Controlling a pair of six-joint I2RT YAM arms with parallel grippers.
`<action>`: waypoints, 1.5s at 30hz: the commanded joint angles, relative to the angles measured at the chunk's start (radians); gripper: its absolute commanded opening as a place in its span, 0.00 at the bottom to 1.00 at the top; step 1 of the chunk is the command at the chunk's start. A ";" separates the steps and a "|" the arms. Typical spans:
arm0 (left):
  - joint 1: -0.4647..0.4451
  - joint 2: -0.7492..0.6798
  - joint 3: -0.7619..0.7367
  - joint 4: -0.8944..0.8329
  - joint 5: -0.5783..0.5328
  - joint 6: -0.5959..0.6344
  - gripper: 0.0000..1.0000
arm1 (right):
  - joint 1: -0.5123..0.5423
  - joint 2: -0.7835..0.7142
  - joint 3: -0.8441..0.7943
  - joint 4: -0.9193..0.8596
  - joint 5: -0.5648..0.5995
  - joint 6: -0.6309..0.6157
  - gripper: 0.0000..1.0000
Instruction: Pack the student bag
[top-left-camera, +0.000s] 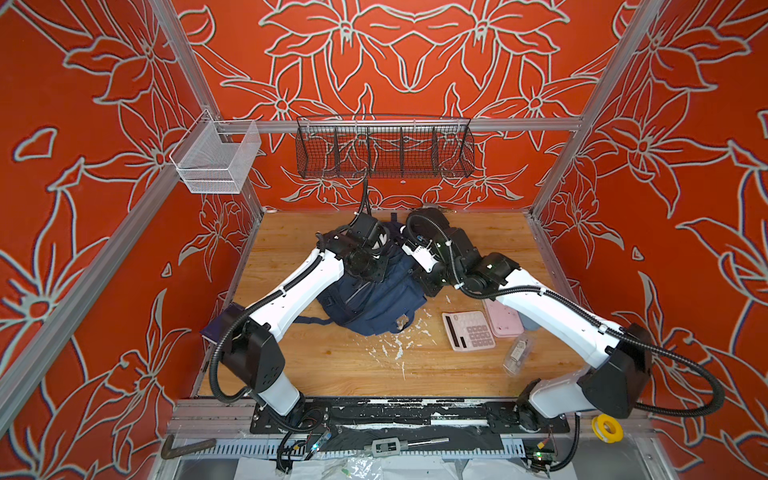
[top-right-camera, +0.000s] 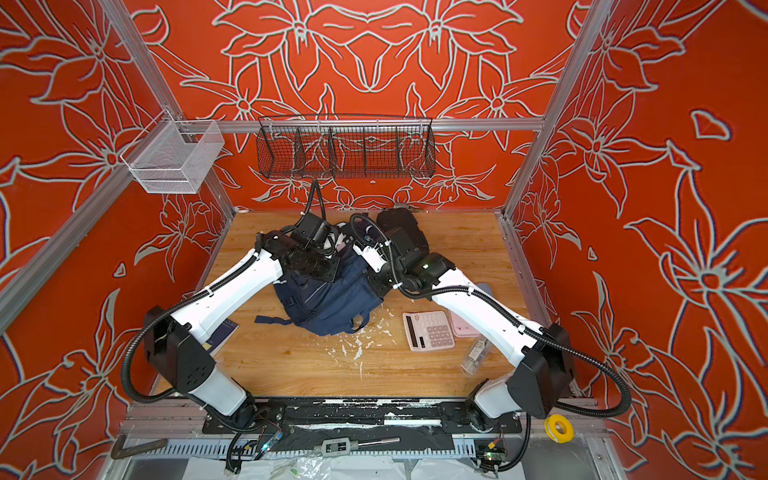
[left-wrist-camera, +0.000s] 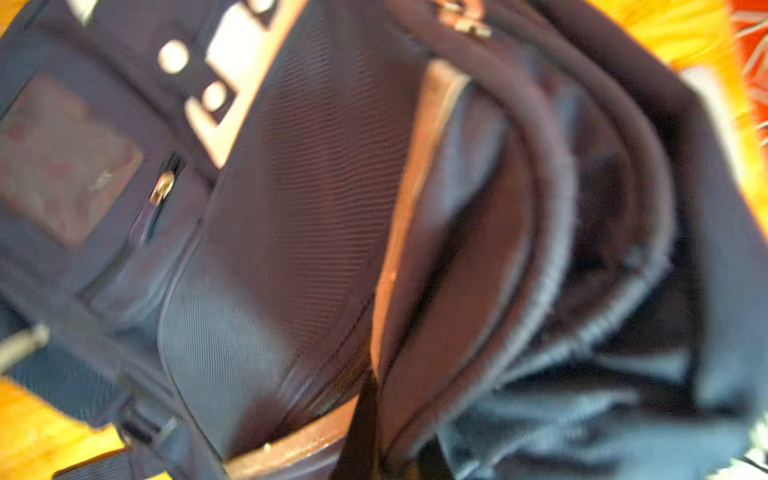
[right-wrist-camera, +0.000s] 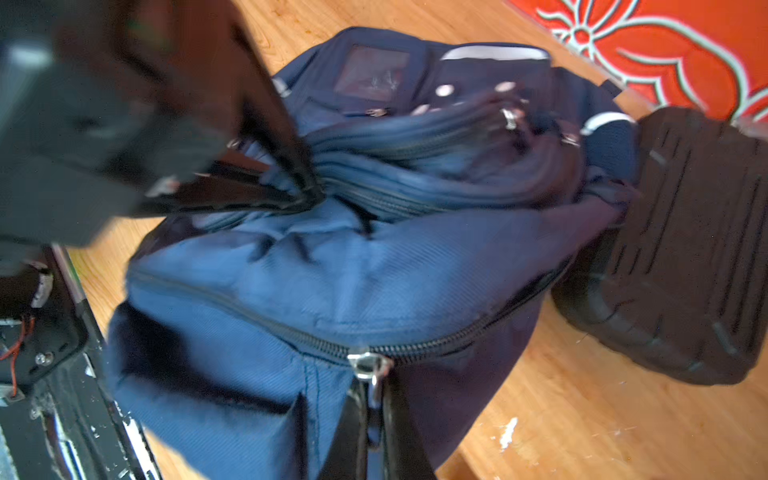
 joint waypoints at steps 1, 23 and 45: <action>0.003 -0.070 -0.032 0.018 0.065 -0.103 0.00 | -0.022 0.044 0.093 -0.112 -0.095 -0.162 0.00; 0.068 0.017 0.008 0.199 -0.114 -0.396 0.00 | 0.101 0.156 0.213 -0.193 -0.199 0.127 0.00; 0.095 -0.073 -0.067 0.076 0.029 -0.369 0.00 | 0.050 0.099 0.218 -0.162 -0.142 -0.045 0.00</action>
